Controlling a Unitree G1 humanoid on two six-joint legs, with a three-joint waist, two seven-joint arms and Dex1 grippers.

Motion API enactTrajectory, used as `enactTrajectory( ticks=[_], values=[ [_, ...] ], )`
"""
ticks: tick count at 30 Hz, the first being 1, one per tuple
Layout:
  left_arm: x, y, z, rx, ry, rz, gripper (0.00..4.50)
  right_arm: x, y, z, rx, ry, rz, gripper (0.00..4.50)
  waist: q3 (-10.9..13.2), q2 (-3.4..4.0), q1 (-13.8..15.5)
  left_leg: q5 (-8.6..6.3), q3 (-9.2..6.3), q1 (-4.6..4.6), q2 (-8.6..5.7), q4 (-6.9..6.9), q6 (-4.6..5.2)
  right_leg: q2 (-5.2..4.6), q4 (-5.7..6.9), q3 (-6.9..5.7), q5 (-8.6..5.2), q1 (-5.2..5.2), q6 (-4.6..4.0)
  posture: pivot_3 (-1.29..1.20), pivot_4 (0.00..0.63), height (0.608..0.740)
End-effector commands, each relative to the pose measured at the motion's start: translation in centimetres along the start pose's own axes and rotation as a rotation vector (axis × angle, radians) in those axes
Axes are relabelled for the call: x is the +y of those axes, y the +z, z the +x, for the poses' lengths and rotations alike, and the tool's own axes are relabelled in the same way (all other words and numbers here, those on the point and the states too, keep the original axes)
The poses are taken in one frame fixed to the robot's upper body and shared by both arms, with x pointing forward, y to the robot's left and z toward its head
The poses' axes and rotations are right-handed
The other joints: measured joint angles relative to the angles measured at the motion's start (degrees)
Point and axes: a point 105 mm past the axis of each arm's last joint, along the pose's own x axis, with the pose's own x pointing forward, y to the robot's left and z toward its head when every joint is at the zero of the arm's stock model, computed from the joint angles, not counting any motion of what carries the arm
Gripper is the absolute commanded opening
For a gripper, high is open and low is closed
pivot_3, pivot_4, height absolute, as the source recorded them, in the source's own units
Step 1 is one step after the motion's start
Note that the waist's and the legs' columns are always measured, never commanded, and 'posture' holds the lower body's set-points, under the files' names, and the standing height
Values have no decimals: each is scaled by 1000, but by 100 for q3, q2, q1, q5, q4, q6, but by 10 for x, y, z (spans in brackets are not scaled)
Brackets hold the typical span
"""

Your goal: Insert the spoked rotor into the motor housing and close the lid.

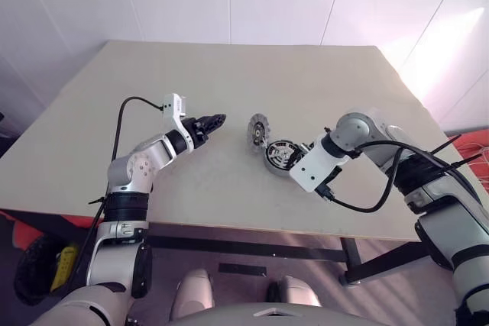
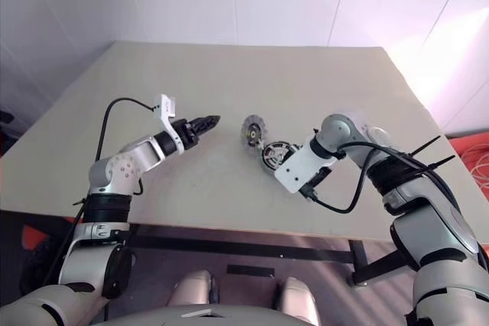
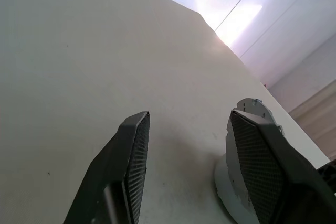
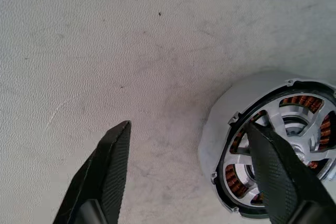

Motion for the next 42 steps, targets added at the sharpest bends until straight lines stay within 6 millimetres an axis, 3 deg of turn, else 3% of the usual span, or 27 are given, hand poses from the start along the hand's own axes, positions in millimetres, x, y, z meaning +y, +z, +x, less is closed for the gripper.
enactTrajectory(
  ticks=[1,2,7,9,15,28,31,36,42],
  values=[
    [-6,14,-2,-57,-19,27,2586,-1,-2,-1,16,10,-13,2850,0,0,1,0,0,0,0,1,0,0,1,0,0,1,0,0,0,740],
    [-6,14,-2,-57,-19,26,2586,-3,-2,-1,17,2,-13,2850,0,-1,18,0,0,0,0,1,0,0,1,0,0,1,0,0,0,740],
    [-7,13,-1,-58,-24,24,2586,-6,-3,-2,21,-20,-14,1372,0,-2,21,-1,-4,-6,-3,3,3,-1,-2,0,0,1,0,0,0,740],
    [-8,13,-1,-58,-25,24,2586,-7,-3,-2,23,-26,-13,1372,0,-2,21,-2,-4,-6,-3,3,4,-1,-3,0,0,2,0,0,0,740],
    [-9,13,0,-59,-29,24,2586,-9,-5,-3,29,-40,-11,18,-2,-9,5,-3,-4,3,-1,4,1,0,-3,0,0,9,0,0,0,740],
    [-9,11,2,-62,-29,14,2586,-14,-4,-11,14,-71,-8,7,-1,-10,2,-3,-4,0,-1,4,0,0,-3,0,0,6,0,0,0,740],
    [-9,9,2,-65,-27,5,2586,-17,4,-20,-60,-102,110,7,-1,-9,8,-3,-4,-3,-1,4,1,0,-3,0,0,3,0,0,0,740],
    [-8,4,-1,-72,-16,-11,2586,-34,38,-35,-308,-142,472,7,1,-8,-4,-1,-4,-28,2,4,7,3,0,0,1,-22,-2,0,0,740],
    [-1,4,-9,-88,16,-17,2586,-45,45,-36,-368,-170,815,7,1,-8,32,5,-5,-49,9,7,-3,9,20,1,-3,-54,-10,0,0,740]
  ],
)
